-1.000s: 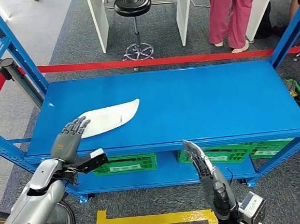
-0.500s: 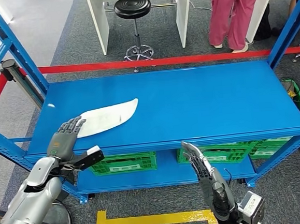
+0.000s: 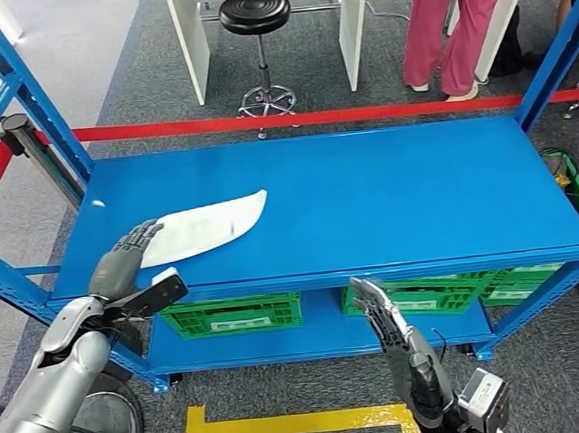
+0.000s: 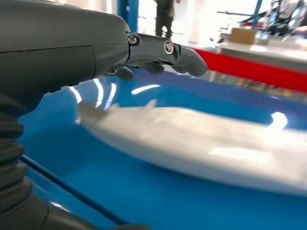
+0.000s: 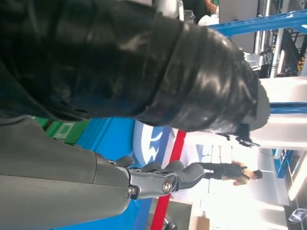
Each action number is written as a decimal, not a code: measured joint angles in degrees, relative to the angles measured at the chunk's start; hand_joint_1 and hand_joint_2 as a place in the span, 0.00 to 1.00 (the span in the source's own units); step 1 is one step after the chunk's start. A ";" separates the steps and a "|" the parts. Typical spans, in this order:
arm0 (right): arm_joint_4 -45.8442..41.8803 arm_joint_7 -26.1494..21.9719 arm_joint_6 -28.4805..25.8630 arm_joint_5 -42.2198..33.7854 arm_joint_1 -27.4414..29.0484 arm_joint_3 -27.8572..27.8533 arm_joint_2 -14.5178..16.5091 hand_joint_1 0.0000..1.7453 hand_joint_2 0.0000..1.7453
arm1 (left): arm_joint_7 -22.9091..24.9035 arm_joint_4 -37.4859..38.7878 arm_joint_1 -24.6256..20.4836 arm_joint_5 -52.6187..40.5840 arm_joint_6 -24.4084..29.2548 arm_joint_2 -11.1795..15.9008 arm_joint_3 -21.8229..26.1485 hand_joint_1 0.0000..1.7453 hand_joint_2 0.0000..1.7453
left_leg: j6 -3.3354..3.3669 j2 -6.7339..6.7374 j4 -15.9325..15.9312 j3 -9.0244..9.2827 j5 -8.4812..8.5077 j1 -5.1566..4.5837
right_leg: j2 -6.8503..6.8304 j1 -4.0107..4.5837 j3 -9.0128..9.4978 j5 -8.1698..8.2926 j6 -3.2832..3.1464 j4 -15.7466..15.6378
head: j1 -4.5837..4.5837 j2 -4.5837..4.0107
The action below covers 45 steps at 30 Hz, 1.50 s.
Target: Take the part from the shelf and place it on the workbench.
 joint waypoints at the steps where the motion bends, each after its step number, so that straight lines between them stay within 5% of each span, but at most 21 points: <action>1: -0.01 0.25 0.36 0.32 -0.09 0.01 0.13 0.00 0.00 | -0.15 -1.10 0.16 1.23 -0.20 -0.07 -0.10 0.00 1.00 | 0.01 0.02 0.00 -0.04 -0.01 0.00 | 0.01 -0.01 -0.04 0.00 0.00 0.00 | 0.01 0.00; 8: -0.01 1.88 2.20 1.88 -0.53 -0.55 2.11 0.00 0.00 | -0.76 -9.48 1.66 6.58 -1.38 -0.49 -1.17 0.00 1.00 | 0.07 0.04 0.02 -0.19 -0.10 -0.03 | 0.02 -0.07 -0.18 -0.03 0.03 -0.02 | 0.00 0.00; 11: -0.01 1.87 2.33 1.93 -0.47 -0.68 2.47 0.00 0.00 | -1.15 -11.64 2.11 7.27 -1.39 -0.56 -1.51 0.00 0.25 | 0.08 0.07 0.02 -0.19 -0.12 -0.03 | 0.05 -0.07 -0.20 -0.03 0.03 -0.03 | 0.01 0.00; 12: -0.01 1.84 2.35 1.94 -0.45 -0.74 2.51 0.00 0.00 | -1.45 -12.26 2.29 7.63 -1.37 -0.59 -1.60 0.00 0.25 | 0.08 0.08 0.03 -0.19 -0.12 -0.04 | 0.05 -0.07 -0.21 -0.03 0.03 -0.03 | 0.00 0.00; 15: -0.01 1.72 2.43 1.99 -0.36 -0.88 2.63 0.00 0.00 | -2.12 -14.41 2.86 7.56 -1.14 -0.81 -2.09 0.00 1.00 | 0.08 0.08 0.03 -0.20 -0.12 -0.07 | 0.05 -0.07 -0.22 -0.03 0.03 -0.04 | -0.01 0.00; 27: -0.01 1.52 2.20 2.03 -0.25 -1.14 2.84 0.00 0.00 | 1.82 -17.44 3.28 -2.14 0.79 -1.62 -5.79 0.00 1.00 | 0.08 0.09 0.03 -0.20 -0.12 -0.07 | 0.06 -0.06 -0.25 -0.03 0.03 -0.04 | -0.01 0.00; 45: -0.01 1.52 2.13 2.05 -0.25 -1.14 2.97 0.00 0.00 | 2.56 -15.97 3.09 -4.06 0.90 -1.85 -7.34 0.00 1.00 | 0.08 0.10 0.03 -0.22 -0.12 -0.07 | 0.07 -0.07 -0.26 -0.03 0.03 -0.04 | -0.01 0.00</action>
